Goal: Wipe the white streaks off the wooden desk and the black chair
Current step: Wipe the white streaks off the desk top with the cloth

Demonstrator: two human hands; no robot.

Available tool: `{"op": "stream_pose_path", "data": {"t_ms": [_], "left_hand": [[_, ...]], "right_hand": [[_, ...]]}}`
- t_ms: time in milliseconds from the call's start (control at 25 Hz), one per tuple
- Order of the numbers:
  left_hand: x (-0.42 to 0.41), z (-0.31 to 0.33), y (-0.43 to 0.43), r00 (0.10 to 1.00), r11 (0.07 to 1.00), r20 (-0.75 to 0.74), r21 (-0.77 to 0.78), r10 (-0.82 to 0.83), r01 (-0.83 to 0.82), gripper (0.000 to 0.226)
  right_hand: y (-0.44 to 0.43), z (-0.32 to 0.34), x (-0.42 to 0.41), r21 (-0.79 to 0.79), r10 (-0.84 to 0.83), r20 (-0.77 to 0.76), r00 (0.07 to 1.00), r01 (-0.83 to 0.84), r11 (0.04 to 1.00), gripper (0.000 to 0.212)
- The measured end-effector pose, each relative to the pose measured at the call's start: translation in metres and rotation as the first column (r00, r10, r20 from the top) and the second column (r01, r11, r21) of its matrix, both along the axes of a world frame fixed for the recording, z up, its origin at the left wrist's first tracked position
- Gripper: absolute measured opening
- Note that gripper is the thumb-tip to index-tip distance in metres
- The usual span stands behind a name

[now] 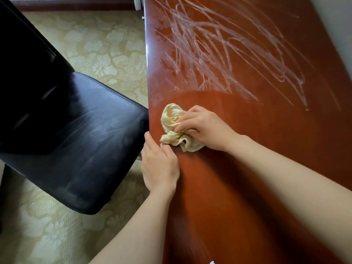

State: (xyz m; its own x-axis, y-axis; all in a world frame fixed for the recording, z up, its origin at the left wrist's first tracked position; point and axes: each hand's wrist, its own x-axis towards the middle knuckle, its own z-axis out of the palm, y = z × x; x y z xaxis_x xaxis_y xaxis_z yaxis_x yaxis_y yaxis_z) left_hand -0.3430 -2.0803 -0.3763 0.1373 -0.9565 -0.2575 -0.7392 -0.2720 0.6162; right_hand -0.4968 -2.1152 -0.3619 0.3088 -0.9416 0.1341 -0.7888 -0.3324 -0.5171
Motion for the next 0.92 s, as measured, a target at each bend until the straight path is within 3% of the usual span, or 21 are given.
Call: {"op": "stream_pose_path", "data": {"t_ms": [160,280,400,520,760,920], "left_hand": [[-0.002,0.002,0.0,1.0,1.0,-0.008,-0.006,0.0,0.0,0.052],[-0.002,-0.001,-0.002,1.0,1.0,0.003,-0.012,-0.005,0.006,0.052],[-0.002,-0.003,-0.002,1.0,1.0,0.028,-0.002,-0.013,0.013,0.054],[-0.003,-0.004,-0.003,0.999,1.0,0.045,0.014,-0.006,0.005,0.054],[-0.001,0.0,-0.004,0.998,0.999,0.069,0.052,-0.003,-0.001,0.053],[-0.002,0.004,-0.005,0.998,0.996,0.059,0.086,0.014,-0.019,0.035]], "right_hand": [[-0.031,-0.002,0.002,-0.048,-0.174,0.015,0.985,0.175,0.983,0.023],[-0.066,-0.008,0.027,-0.026,-0.386,0.068,0.92,0.389,0.921,0.025],[-0.097,-0.011,0.054,-0.02,-0.473,0.069,0.879,0.475,0.88,0.026],[-0.114,-0.013,0.063,0.012,-0.453,0.033,0.891,0.453,0.892,0.029],[-0.06,-0.015,0.056,-0.094,-0.192,0.099,0.976,0.201,0.975,0.031],[-0.008,-0.011,0.056,-0.034,-0.157,0.115,0.981,0.162,0.986,0.025]]}}
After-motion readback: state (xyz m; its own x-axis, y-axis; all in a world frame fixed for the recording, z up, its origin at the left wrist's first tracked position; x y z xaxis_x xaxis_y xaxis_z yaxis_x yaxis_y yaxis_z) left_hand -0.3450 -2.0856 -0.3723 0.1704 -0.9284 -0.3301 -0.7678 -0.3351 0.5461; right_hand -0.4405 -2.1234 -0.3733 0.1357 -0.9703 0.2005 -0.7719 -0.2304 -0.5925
